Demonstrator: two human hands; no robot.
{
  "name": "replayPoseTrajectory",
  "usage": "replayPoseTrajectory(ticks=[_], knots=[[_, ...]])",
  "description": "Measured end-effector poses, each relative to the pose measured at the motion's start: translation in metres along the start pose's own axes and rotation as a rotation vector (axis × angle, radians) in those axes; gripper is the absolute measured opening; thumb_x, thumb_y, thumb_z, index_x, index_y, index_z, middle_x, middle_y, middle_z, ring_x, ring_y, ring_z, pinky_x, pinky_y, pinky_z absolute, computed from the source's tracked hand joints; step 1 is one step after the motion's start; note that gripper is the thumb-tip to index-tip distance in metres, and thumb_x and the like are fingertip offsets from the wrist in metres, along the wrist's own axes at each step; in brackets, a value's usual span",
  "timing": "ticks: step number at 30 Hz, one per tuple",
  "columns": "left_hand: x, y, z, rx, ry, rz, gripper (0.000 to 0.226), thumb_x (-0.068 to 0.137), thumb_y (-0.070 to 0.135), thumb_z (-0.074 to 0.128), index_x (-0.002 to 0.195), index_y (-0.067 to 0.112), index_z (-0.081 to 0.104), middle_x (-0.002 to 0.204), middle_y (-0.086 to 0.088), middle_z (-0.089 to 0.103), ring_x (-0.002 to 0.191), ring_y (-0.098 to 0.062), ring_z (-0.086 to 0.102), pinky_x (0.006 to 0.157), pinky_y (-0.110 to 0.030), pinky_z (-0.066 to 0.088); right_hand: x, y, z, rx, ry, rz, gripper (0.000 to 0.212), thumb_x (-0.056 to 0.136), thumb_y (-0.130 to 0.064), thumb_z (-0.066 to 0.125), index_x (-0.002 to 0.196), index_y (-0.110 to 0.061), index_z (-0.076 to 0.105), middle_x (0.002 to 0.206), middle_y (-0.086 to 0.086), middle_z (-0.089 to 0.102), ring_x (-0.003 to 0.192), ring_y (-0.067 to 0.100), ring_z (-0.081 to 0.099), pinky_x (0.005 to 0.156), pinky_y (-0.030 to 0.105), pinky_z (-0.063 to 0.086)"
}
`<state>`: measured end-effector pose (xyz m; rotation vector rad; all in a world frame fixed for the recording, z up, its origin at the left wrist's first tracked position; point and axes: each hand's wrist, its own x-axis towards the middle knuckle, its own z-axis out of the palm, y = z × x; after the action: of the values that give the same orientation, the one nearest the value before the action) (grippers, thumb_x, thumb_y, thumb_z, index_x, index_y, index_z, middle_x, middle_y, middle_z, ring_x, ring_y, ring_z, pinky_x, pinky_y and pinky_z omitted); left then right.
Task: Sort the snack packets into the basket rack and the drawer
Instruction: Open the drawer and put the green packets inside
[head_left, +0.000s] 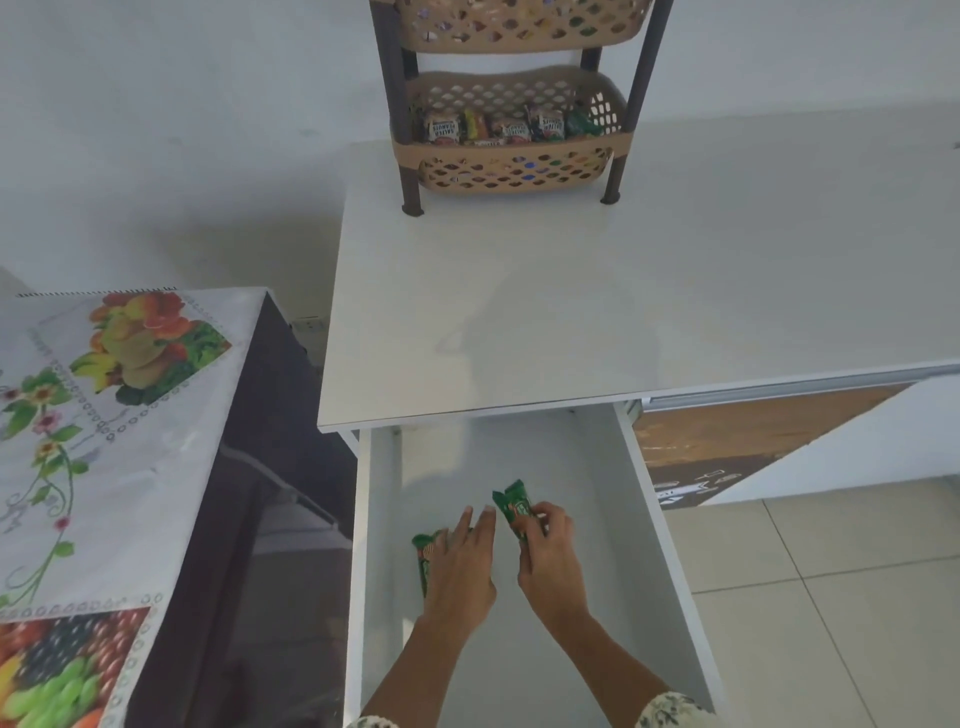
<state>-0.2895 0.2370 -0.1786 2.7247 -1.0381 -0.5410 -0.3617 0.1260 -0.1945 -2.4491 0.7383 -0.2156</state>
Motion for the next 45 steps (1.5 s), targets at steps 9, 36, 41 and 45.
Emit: replayPoseTrajectory(ticks=[9,36,41,45], knots=[[-0.015,-0.026,0.035,0.059,-0.192,-0.026,0.083,0.089,0.005,0.053,0.155,0.012,0.004,0.163,-0.002,0.010,0.150,-0.019,-0.002,0.119,-0.040,0.011,-0.010,0.030,0.038,-0.140,-0.284,0.089,0.034,0.093,-0.008,0.050,0.126,-0.013,0.053,0.137,0.009,0.032,0.127,0.023,0.032,0.086,0.027,0.052],[-0.068,-0.011,0.006,0.120,-0.198,0.004,0.072,0.096,0.014,0.045,0.155,0.010,0.003,0.163,-0.004,0.007,0.150,-0.023,0.003,0.119,-0.043,0.017,-0.043,0.009,-0.009,-0.333,-0.516,0.019,0.060,0.086,-0.007,0.049,0.142,-0.021,0.032,0.146,0.009,0.027,0.128,0.026,0.032,0.094,0.037,0.047],[-0.097,0.000,0.002,0.142,-0.239,0.000,0.066,0.099,0.024,0.043,0.154,0.010,0.009,0.163,-0.005,0.010,0.150,-0.024,0.007,0.117,-0.045,0.020,-0.067,0.007,-0.021,-0.434,-0.644,-0.030,0.053,0.090,-0.008,0.048,0.140,-0.018,0.036,0.143,0.012,0.030,0.130,0.028,0.031,0.099,0.041,0.044],[-0.124,0.011,0.000,0.095,-0.257,-0.042,0.063,0.102,0.034,0.037,0.154,0.011,0.011,0.163,-0.004,0.010,0.150,-0.021,0.008,0.118,-0.046,0.019,-0.087,0.005,-0.032,-0.482,-0.715,-0.059,0.052,0.090,-0.009,0.047,0.140,-0.016,0.037,0.143,0.014,0.031,0.133,0.029,0.029,0.101,0.043,0.042]])
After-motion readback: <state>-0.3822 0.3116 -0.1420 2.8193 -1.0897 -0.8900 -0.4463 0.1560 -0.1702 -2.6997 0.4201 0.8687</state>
